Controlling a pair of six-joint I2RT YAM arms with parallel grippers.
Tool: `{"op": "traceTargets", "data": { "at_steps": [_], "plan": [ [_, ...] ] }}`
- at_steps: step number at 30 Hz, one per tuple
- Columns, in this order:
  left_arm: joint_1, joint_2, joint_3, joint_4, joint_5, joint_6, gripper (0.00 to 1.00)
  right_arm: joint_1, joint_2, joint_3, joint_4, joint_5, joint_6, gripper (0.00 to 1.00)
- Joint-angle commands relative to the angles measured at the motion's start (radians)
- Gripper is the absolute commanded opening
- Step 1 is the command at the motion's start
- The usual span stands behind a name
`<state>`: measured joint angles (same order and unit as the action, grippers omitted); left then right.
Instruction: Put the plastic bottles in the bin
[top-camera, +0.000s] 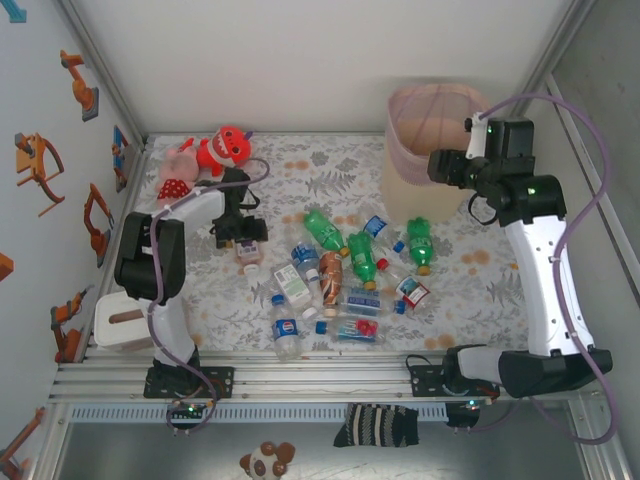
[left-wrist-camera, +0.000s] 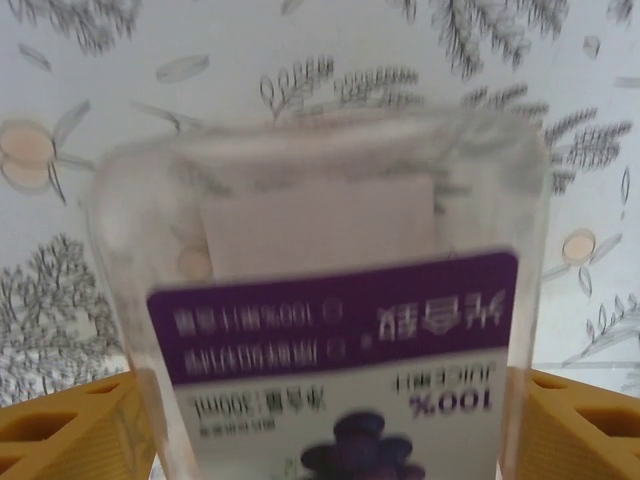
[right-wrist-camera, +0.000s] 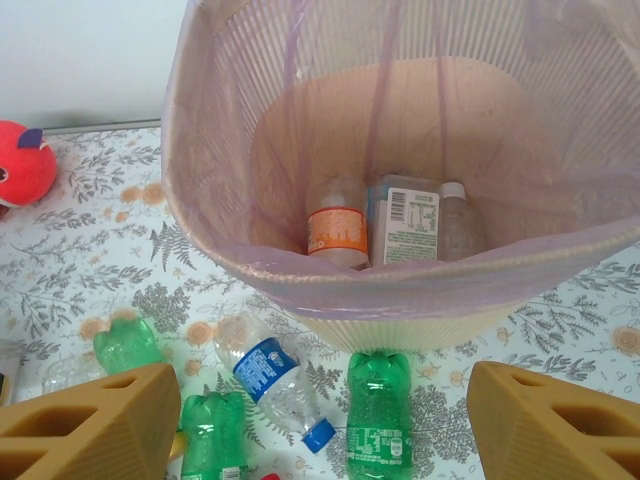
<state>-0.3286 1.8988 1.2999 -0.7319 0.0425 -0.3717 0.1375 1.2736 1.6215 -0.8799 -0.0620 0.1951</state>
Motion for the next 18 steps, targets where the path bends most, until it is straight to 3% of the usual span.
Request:
{"op": "traceTargets", "data": {
  "at_steps": [1,9,18],
  "plan": [
    [-0.022,-0.050,-0.027,-0.056,-0.002,0.015,0.82,0.009,-0.031,-0.008,-0.016,-0.004,0.016,0.75],
    [-0.054,-0.079,-0.073,-0.066,-0.011,-0.004,0.82,0.016,-0.055,-0.015,-0.022,0.005,0.021,0.75],
    [-0.055,-0.097,-0.063,-0.067,-0.007,-0.002,0.65,0.027,-0.063,0.002,-0.026,0.010,0.021,0.74]
  ]
}}
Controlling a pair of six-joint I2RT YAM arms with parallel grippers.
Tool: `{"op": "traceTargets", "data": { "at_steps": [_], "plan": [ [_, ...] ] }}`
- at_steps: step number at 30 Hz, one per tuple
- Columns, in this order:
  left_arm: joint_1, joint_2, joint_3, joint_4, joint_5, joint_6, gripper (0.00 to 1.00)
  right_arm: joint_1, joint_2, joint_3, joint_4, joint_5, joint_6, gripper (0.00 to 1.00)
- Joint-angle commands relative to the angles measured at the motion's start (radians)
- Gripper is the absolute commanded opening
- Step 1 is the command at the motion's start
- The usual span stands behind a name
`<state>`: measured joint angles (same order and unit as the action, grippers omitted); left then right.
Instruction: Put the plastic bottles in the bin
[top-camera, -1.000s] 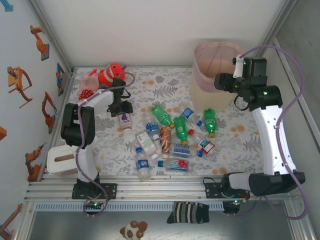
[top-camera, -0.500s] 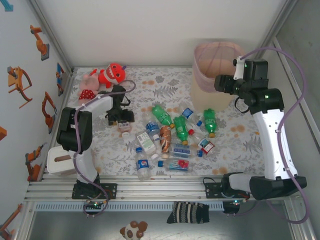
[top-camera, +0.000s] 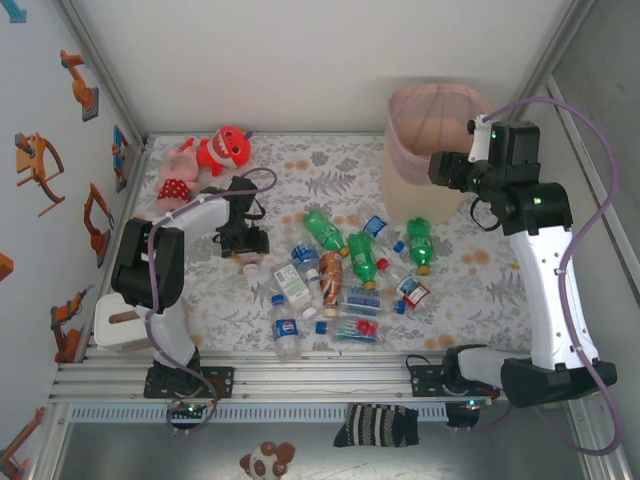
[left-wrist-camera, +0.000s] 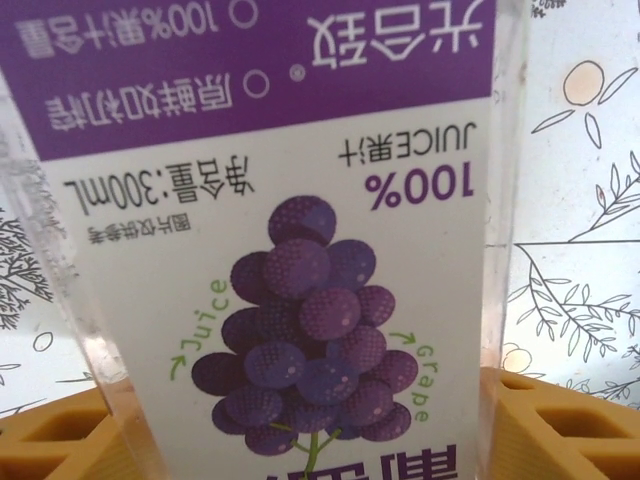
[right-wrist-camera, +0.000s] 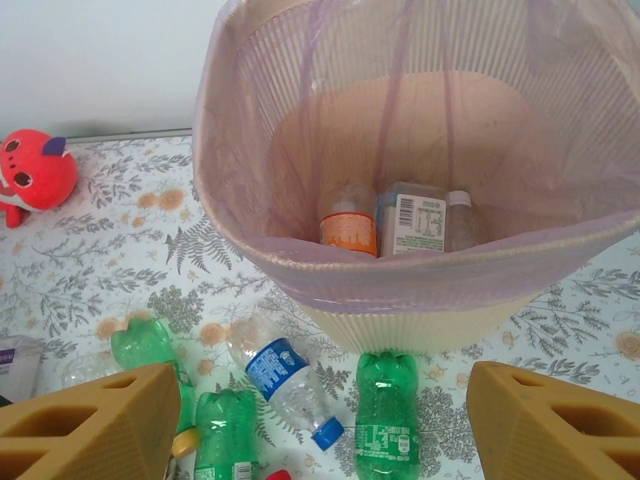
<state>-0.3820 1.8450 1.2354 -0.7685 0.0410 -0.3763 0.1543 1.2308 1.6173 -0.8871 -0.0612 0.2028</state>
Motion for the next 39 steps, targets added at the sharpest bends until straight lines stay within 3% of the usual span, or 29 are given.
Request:
{"op": "traceTargets", "data": {
  "at_steps": [1,18,24,30,39],
  "plan": [
    [-0.002,-0.050,0.001,-0.032,-0.006,0.002,0.65,0.012,-0.022,0.006,-0.015,0.007,0.016,0.74],
    [-0.024,-0.376,-0.072,0.064,0.066,0.032,0.60,0.103,-0.057,-0.040,0.087,-0.099,0.033,0.73],
    [-0.037,-0.553,-0.147,0.212,0.231,0.087,0.57,0.149,-0.087,-0.082,0.164,-0.171,0.062,0.73],
    [-0.053,-0.705,-0.187,0.284,0.291,0.102,0.54,0.204,-0.136,-0.159,0.306,-0.323,0.114,0.73],
    [-0.067,-0.907,-0.305,0.571,0.590,0.071,0.52,0.421,-0.150,-0.250,0.551,-0.399,0.190,0.72]
  ]
}}
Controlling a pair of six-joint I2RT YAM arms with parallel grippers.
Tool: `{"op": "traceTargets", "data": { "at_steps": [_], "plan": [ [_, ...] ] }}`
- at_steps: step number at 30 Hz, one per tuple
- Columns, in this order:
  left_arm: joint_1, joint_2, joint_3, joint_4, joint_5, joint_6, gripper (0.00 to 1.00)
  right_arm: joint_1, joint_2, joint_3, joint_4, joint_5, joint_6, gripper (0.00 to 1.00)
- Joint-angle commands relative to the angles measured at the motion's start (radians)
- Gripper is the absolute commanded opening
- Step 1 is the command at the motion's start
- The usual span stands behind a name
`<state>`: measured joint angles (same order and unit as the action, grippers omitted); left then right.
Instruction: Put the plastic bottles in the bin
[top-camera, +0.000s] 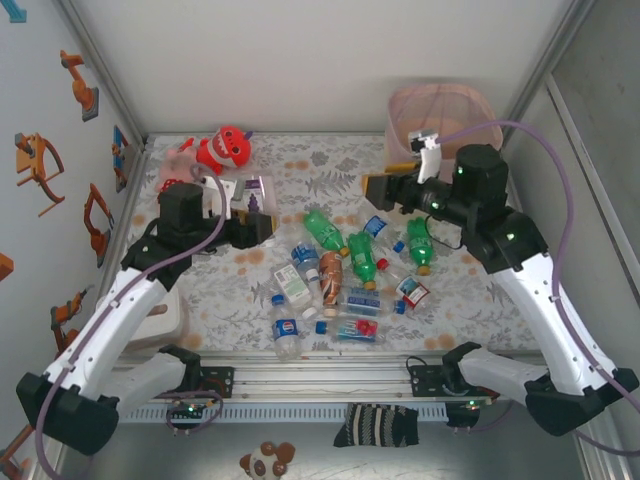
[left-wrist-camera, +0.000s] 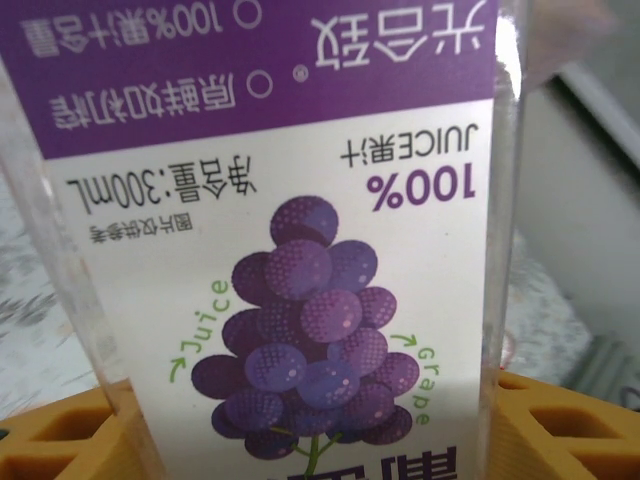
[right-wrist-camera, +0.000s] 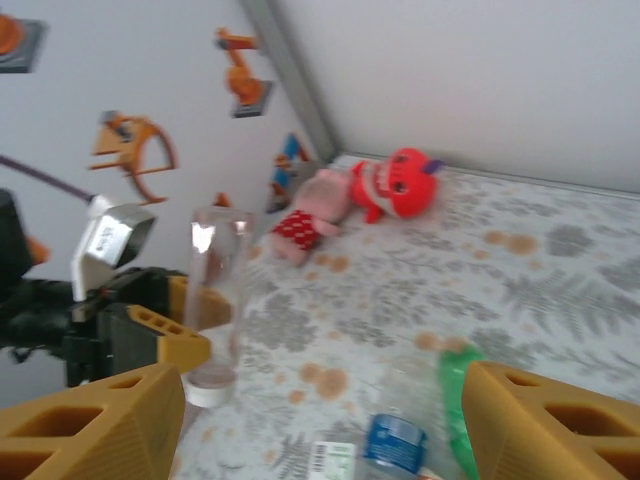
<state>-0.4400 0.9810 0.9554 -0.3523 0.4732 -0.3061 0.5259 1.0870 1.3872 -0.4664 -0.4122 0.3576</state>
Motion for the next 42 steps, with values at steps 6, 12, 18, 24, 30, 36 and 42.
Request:
{"op": "traceTargets", "data": {
  "at_steps": [6,12,18,24,30,36,42],
  "plan": [
    [-0.024,-0.114,-0.050,0.305,0.307,-0.035,0.51,0.198,0.045,-0.028,0.251,-0.069,0.033,0.73],
    [-0.042,-0.139,-0.068,0.449,0.415,-0.098,0.50,0.305,0.078,-0.031,0.361,-0.093,0.017,0.75],
    [-0.083,-0.150,-0.076,0.526,0.473,-0.112,0.49,0.349,0.086,-0.025,0.409,-0.114,0.018,0.80],
    [-0.133,-0.119,-0.052,0.533,0.507,-0.070,0.49,0.359,0.105,-0.012,0.456,-0.172,0.029,0.84],
    [-0.189,-0.065,-0.045,0.588,0.554,0.012,0.49,0.359,0.117,0.021,0.428,-0.206,0.021,0.84],
    [-0.245,-0.031,-0.014,0.578,0.560,0.086,0.49,0.359,0.104,0.028,0.402,-0.213,0.016,0.82],
    [-0.251,-0.058,0.000,0.508,0.553,0.158,0.46,0.359,0.067,0.039,0.305,-0.064,-0.055,0.82]
  ]
}}
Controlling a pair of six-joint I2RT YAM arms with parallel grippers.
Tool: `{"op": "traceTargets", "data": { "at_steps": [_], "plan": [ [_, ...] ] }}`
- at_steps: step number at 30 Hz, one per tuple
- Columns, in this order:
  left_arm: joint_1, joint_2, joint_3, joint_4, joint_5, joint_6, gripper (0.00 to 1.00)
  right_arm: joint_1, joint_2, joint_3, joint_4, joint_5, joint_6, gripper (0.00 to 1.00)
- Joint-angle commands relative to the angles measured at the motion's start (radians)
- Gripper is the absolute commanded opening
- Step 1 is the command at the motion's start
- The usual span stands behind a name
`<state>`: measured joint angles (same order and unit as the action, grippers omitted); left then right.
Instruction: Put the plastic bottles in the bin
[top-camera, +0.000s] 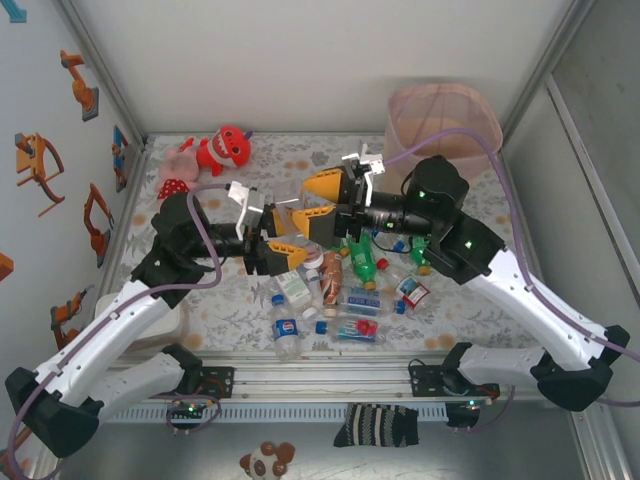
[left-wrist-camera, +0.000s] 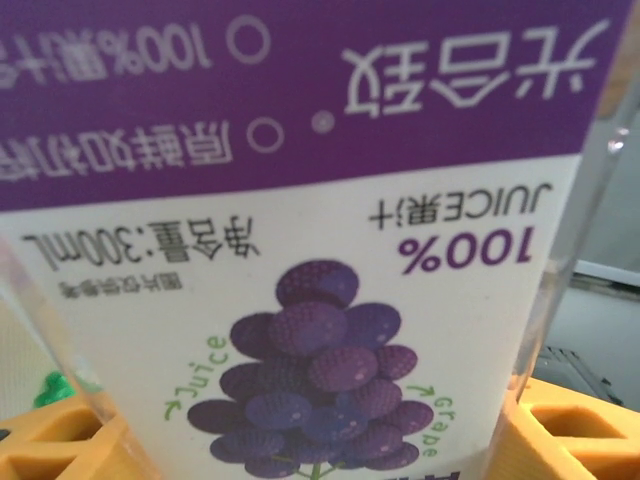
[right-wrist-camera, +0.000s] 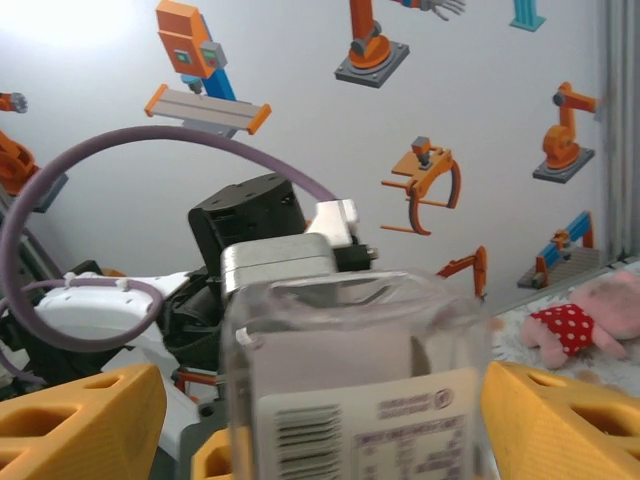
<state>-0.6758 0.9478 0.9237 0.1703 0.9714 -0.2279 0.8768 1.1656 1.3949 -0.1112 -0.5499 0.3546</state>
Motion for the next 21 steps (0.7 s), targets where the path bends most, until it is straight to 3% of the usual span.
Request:
{"op": "traceTargets", "data": {
  "at_steps": [1,7,10,21],
  "plan": [
    [-0.015,-0.033,0.030,-0.023,0.055,0.092,0.46,0.008,-0.018,0.033,-0.065,0.085,-0.069,0.83],
    [-0.016,-0.055,0.049,-0.118,0.084,0.187,0.45,0.008,0.000,0.077,-0.138,-0.085,-0.133,0.84],
    [-0.016,-0.056,0.069,-0.184,0.076,0.228,0.45,0.008,-0.001,0.081,-0.146,-0.103,-0.137,0.84],
    [-0.015,-0.058,0.074,-0.124,0.015,0.198,0.45,0.019,0.030,0.054,-0.128,-0.148,-0.136,0.80]
  ]
}}
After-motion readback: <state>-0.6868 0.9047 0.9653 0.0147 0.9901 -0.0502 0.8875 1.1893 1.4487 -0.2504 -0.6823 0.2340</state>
